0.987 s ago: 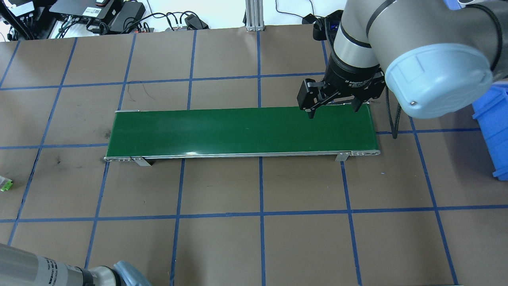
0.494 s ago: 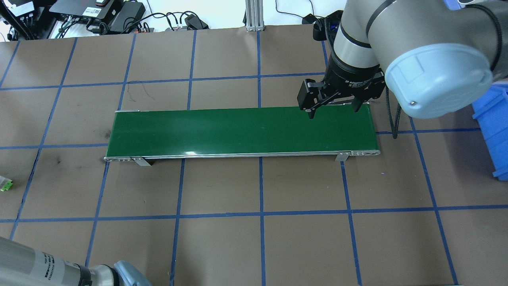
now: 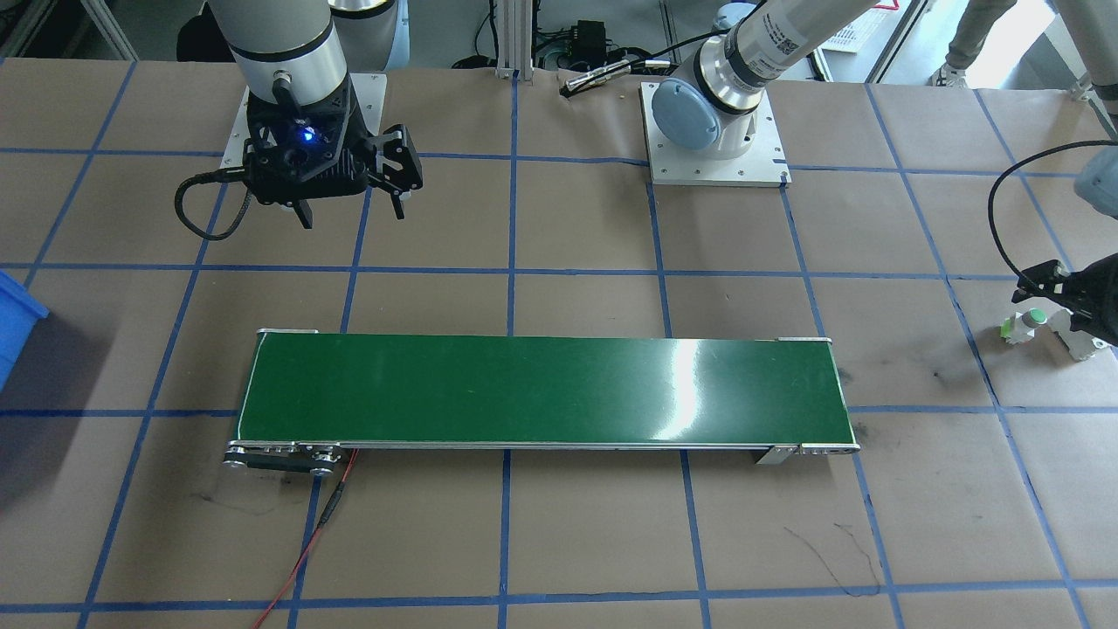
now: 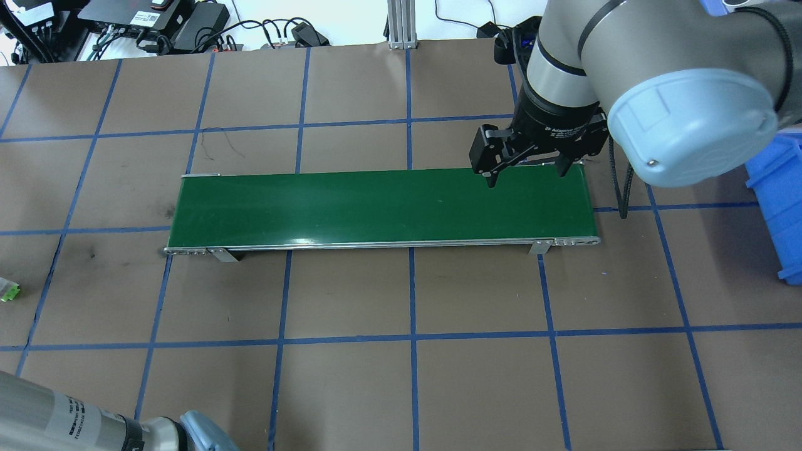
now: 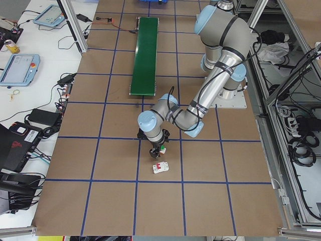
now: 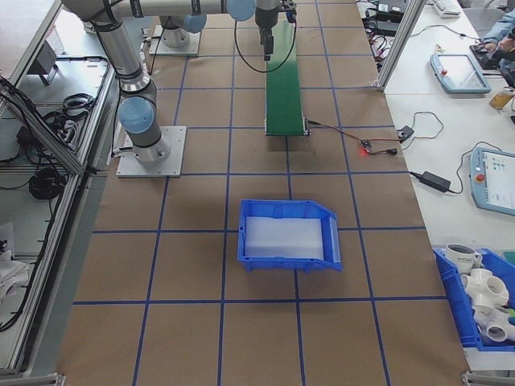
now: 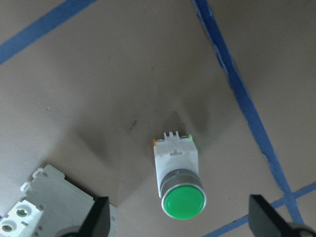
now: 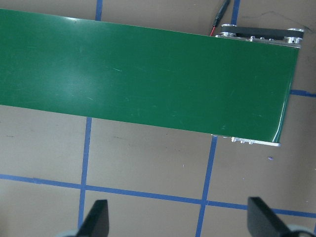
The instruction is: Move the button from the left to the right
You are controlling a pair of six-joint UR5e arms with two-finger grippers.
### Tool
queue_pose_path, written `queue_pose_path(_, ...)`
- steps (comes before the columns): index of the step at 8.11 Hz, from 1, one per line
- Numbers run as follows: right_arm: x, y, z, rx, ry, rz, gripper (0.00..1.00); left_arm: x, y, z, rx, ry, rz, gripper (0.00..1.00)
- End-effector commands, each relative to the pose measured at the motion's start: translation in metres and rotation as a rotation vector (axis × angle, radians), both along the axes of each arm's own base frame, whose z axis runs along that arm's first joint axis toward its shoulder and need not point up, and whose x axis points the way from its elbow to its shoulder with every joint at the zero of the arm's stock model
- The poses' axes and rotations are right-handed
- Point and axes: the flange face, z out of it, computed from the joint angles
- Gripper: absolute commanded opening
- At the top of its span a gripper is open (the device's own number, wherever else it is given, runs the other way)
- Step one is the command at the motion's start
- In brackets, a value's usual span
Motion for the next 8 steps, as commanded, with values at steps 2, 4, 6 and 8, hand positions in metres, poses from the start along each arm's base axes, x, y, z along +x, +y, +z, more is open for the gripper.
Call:
queue_pose_path(2,0.0000,0.0001,-0.0001,0.001,0.000,0.001,1.00,0.0017,-0.0017,-0.0216,0.013,0.022,0.004,1.00)
queue_pose_path(4,-0.0004,0.0012,-0.0006,0.005,0.002,0.002,1.00,0.0002,-0.0051,-0.0255,-0.018,0.034,0.045,0.88)
queue_pose_path(6,0.0007,0.0023,-0.0012,0.006,-0.002,-0.001,1.00,0.0008,-0.0060,-0.0260,-0.013,0.031,0.042,0.65)
queue_pose_path(8,-0.0004,0.0016,-0.0021,0.008,0.003,0.001,1.00,0.0004,-0.0065,-0.0271,-0.017,0.038,0.033,0.00)
